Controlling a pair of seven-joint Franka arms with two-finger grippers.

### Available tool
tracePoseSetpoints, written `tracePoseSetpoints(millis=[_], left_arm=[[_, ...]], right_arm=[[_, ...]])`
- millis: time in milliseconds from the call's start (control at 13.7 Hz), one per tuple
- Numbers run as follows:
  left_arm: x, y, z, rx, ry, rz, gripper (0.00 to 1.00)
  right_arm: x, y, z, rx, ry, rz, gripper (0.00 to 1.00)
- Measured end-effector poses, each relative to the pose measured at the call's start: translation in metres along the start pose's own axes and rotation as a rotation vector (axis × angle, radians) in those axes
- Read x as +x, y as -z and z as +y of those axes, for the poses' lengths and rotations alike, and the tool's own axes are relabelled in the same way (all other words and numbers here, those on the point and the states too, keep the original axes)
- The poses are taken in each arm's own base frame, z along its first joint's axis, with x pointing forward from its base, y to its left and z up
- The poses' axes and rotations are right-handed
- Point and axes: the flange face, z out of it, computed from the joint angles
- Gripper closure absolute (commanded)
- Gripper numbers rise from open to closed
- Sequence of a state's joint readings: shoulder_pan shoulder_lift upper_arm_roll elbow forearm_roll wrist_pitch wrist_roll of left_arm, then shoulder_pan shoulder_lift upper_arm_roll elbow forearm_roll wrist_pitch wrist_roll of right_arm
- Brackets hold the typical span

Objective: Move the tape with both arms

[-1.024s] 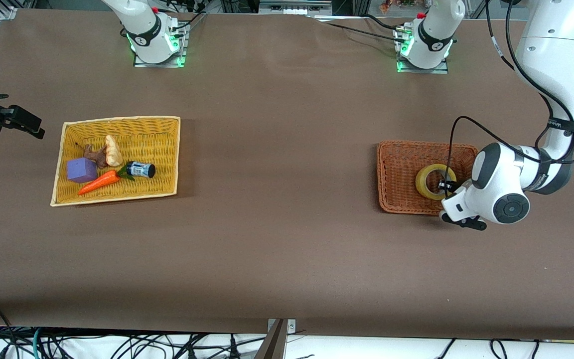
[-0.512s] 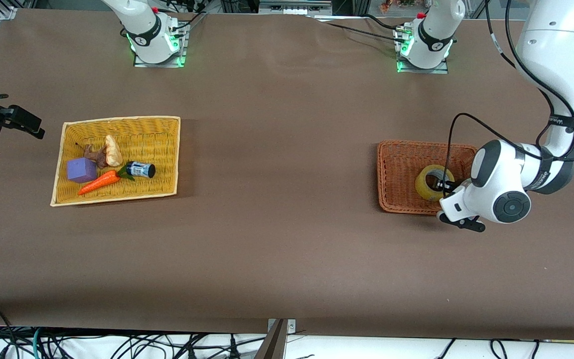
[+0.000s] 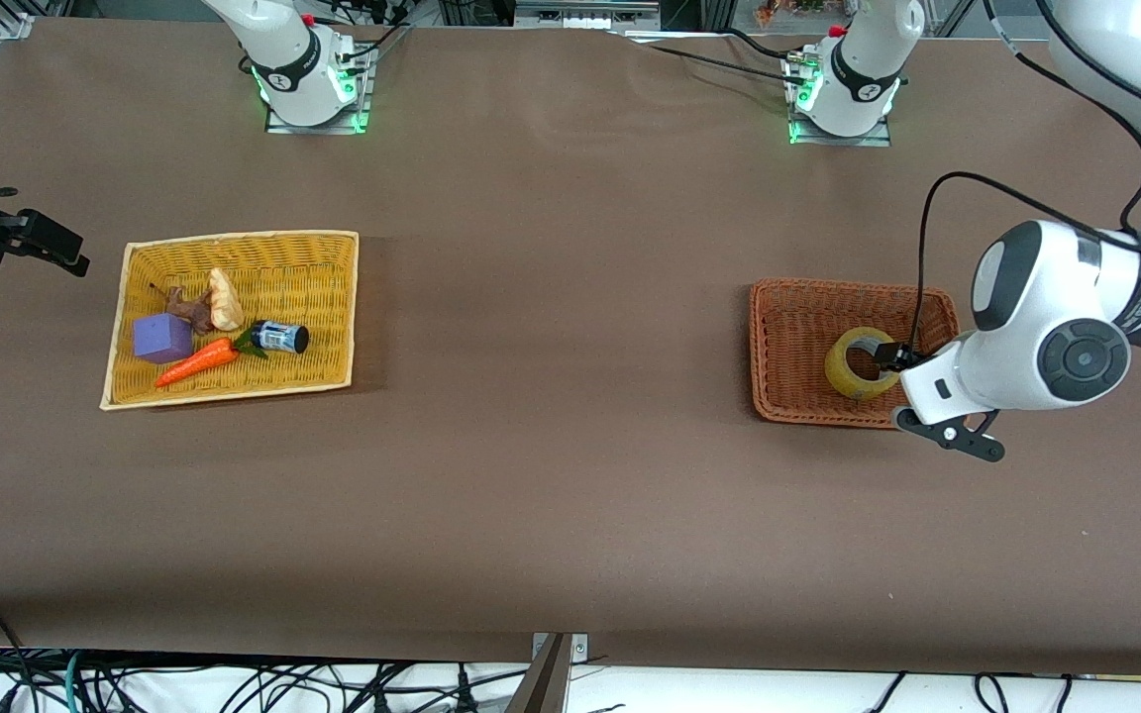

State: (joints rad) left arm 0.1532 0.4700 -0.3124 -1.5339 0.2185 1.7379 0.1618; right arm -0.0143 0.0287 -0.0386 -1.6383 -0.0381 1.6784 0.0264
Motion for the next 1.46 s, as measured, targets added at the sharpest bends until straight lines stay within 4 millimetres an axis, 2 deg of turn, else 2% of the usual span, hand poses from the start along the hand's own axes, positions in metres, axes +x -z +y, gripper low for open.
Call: tracePoseSetpoints(millis=[146,293,366,512,659,951,1463], left_arm=[[-0.017,0.054,0.009,0.001,0.010,0.061,0.00],[-0.051,0.122,0.021,-0.051,0.047,0.157,0.00],[-0.070,0.148,0.019,-0.048,0.083,0.191,0.00],[-0.101,0.181,0.008,-0.017,0.166,0.237,0.00],[-0.121,0.192,0.000,-0.005,0.220,0.252,0.00],[-0.144,0.193,-0.007,-0.012,0.261,0.251,0.00],[-0.149,0.190,-0.005,-0.013,0.264,0.247,0.00]], right_arm=[[0.000,0.000,0.000,0.000,0.000,0.000,0.00],[0.001,-0.001,0.000,0.000,0.000,-0.001,0.00],[0.001,-0.001,0.000,0.000,0.000,-0.001,0.00],[0.001,-0.001,0.000,0.000,0.000,-0.002,0.00],[0.001,-0.001,0.000,0.000,0.000,-0.002,0.00],[0.001,-0.001,0.000,0.000,0.000,-0.002,0.00],[0.001,-0.001,-0.002,0.000,0.003,-0.001,0.00]])
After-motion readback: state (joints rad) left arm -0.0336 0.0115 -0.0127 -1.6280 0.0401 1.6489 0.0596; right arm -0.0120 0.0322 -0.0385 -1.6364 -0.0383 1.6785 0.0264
